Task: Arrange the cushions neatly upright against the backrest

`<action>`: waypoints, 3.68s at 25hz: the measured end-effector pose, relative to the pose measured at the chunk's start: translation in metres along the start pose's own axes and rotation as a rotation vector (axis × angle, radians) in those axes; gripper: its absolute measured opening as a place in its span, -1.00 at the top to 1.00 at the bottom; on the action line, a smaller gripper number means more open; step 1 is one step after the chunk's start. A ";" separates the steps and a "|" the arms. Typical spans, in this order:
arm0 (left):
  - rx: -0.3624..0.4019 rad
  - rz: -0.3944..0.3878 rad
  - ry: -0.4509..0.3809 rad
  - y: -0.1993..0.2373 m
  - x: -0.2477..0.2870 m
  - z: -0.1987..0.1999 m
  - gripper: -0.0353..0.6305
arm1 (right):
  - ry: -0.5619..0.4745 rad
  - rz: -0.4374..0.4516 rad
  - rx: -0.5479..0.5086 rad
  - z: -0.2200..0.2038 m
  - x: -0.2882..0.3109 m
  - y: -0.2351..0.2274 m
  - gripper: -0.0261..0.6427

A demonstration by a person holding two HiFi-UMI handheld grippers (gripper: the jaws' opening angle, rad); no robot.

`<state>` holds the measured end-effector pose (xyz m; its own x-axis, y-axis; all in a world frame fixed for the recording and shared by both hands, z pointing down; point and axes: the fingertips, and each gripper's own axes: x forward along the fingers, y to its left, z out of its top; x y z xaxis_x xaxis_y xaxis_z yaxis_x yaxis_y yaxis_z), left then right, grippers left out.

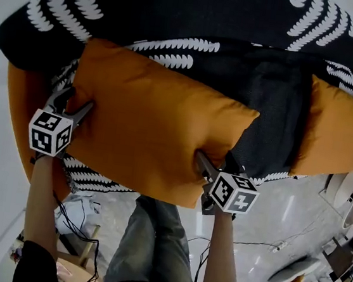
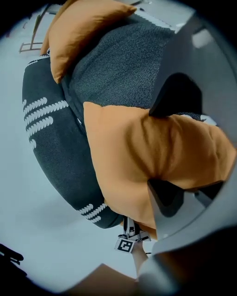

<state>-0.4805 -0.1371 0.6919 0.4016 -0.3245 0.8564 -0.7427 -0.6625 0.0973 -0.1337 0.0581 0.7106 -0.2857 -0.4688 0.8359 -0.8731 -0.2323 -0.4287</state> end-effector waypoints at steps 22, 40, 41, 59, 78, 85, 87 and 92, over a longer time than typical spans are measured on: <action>0.048 0.036 -0.075 -0.020 -0.036 0.009 0.78 | -0.098 -0.040 -0.205 0.012 -0.026 0.029 0.30; -0.044 0.267 -0.396 0.002 -0.153 0.049 0.83 | -0.383 -0.004 -0.598 0.141 -0.066 0.110 0.41; -0.053 0.295 -0.408 0.008 -0.159 0.050 0.83 | -0.397 0.005 -0.625 0.154 -0.064 0.119 0.41; -0.175 0.509 -0.519 0.096 -0.159 0.038 0.83 | -0.599 0.126 -0.923 0.259 0.012 0.222 0.41; -0.237 0.510 -0.443 0.116 -0.132 0.023 0.45 | -0.484 0.147 -0.815 0.254 0.043 0.187 0.03; -0.229 0.510 -0.439 0.110 -0.156 0.020 0.37 | -0.515 0.127 -0.775 0.245 0.008 0.188 0.09; -0.220 0.510 -0.443 0.103 -0.169 0.022 0.41 | -0.533 0.114 -0.753 0.242 -0.009 0.190 0.20; -0.183 0.497 -0.483 0.074 -0.212 0.042 0.62 | -0.580 0.082 -0.708 0.234 -0.062 0.205 0.39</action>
<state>-0.5984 -0.1461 0.4962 0.1538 -0.8492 0.5052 -0.9603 -0.2489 -0.1259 -0.2024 -0.1603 0.4906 -0.2816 -0.8591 0.4274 -0.9516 0.3072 -0.0095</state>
